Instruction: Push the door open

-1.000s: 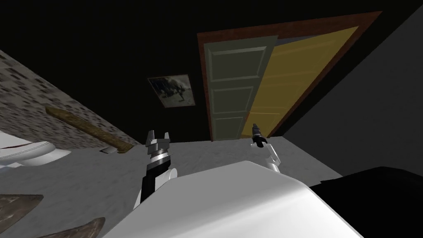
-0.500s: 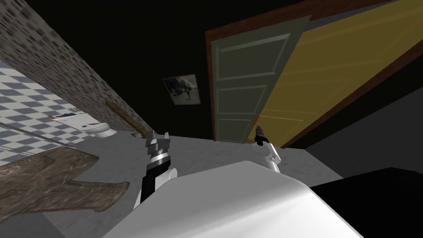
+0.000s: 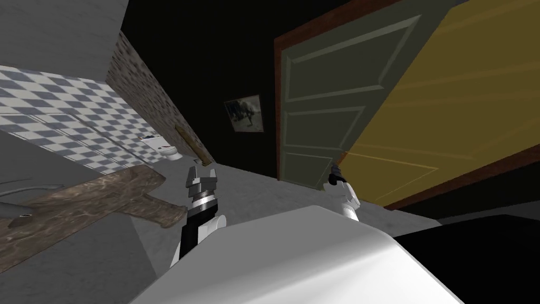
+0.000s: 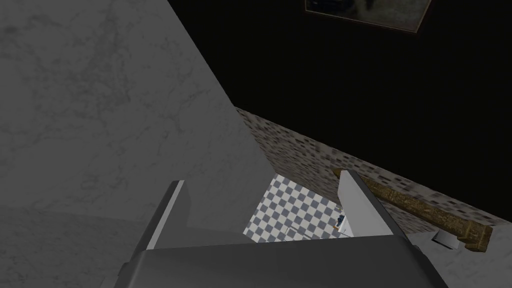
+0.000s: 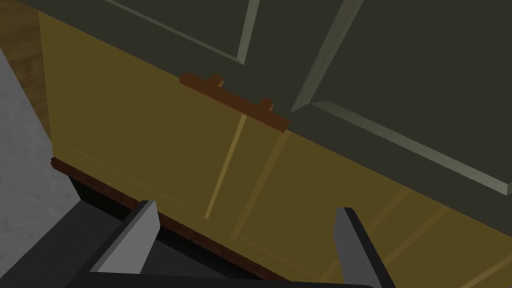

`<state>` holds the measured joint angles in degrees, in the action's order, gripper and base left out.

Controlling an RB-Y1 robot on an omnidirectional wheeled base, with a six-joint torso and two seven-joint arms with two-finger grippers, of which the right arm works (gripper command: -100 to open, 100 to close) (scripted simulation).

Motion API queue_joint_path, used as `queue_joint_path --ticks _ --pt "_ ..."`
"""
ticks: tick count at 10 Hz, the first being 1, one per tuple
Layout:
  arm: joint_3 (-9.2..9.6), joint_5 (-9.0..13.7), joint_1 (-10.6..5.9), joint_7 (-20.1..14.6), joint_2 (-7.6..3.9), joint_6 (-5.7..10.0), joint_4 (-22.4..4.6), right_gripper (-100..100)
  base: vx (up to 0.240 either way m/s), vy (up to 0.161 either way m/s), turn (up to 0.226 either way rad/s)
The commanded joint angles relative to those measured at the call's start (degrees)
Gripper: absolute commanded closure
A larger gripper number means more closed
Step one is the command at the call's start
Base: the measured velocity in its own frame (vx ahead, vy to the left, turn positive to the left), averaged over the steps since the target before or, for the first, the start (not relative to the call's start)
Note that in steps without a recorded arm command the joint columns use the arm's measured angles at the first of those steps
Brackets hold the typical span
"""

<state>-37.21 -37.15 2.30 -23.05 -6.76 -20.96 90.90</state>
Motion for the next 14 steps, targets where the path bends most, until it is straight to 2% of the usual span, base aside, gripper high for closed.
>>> queue_joint_path --ticks 1,3,7,8,10,13,14 --pt "-1.67 -1.9 -1.15 -0.8 -0.05 -1.84 -1.8 -100 -0.027 -0.144 0.338" --pt "-2.64 -3.0 -1.79 -1.2 -0.08 -2.94 -2.7 -100 -0.033 -0.115 0.224" --pt "-6.04 -6.8 -4.01 -2.7 -0.18 -6.79 -6.1 -100 -0.035 -0.112 0.313" --pt "-6.04 -6.8 -4.01 -2.7 -0.18 -6.79 -6.1 -100 -0.035 -0.088 0.127" --pt "-7.53 -8.4 -4.94 -3.4 -0.22 -8.47 -7.6 -100 -0.039 -0.070 0.234" --pt "-10.56 -11.8 -6.81 -4.7 -0.29 -11.86 -10.5 -100 -0.065 -0.111 0.356" --pt "-11.07 -12.4 -7.12 -4.9 -0.30 -12.43 -11.0 -100 -0.074 -0.105 0.233"
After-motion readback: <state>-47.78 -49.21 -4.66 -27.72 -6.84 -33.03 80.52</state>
